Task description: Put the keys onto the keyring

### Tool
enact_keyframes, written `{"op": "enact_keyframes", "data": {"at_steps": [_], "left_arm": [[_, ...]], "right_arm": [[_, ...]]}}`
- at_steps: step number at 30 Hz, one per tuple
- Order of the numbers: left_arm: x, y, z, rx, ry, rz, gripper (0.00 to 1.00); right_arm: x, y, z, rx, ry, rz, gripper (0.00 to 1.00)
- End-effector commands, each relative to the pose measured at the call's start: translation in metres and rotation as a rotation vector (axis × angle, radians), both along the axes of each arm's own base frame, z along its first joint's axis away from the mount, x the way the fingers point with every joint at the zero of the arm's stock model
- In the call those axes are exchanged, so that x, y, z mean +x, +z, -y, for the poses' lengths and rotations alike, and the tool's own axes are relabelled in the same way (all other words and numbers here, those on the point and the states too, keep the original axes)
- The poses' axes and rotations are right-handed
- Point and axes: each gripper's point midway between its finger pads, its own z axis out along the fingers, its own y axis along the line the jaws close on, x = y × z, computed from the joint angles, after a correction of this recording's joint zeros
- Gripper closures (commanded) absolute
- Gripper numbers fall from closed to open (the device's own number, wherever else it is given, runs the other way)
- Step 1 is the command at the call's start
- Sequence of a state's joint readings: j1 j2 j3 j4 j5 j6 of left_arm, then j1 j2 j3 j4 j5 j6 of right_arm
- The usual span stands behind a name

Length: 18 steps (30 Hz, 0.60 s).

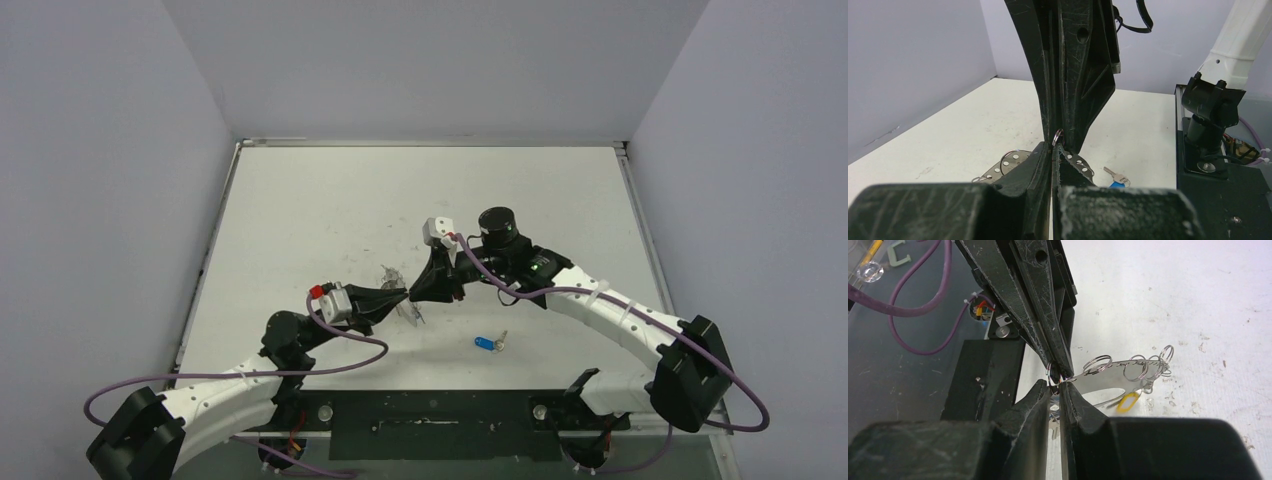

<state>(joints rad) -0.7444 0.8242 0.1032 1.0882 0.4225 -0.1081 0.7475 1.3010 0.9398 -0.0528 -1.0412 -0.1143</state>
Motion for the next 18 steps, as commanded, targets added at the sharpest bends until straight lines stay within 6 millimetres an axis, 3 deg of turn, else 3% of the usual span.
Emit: {"op": "enact_keyframes", "data": {"at_steps": [1, 10, 18], "left_arm": [[-0.002, 0.034, -0.006, -0.091, 0.017, 0.083, 1.0], [-0.002, 0.024, -0.007, -0.052, 0.023, 0.059, 1.0], [-0.002, 0.024, -0.006, -0.054, 0.02, 0.058, 1.0]], "right_arm": [[0.001, 0.02, -0.001, 0.065, -0.027, 0.076, 1.0], [0.014, 0.027, 0.006, 0.073, -0.152, 0.082, 1.0], [0.005, 0.026, -0.002, 0.073, -0.078, 0.015, 1.0]]}}
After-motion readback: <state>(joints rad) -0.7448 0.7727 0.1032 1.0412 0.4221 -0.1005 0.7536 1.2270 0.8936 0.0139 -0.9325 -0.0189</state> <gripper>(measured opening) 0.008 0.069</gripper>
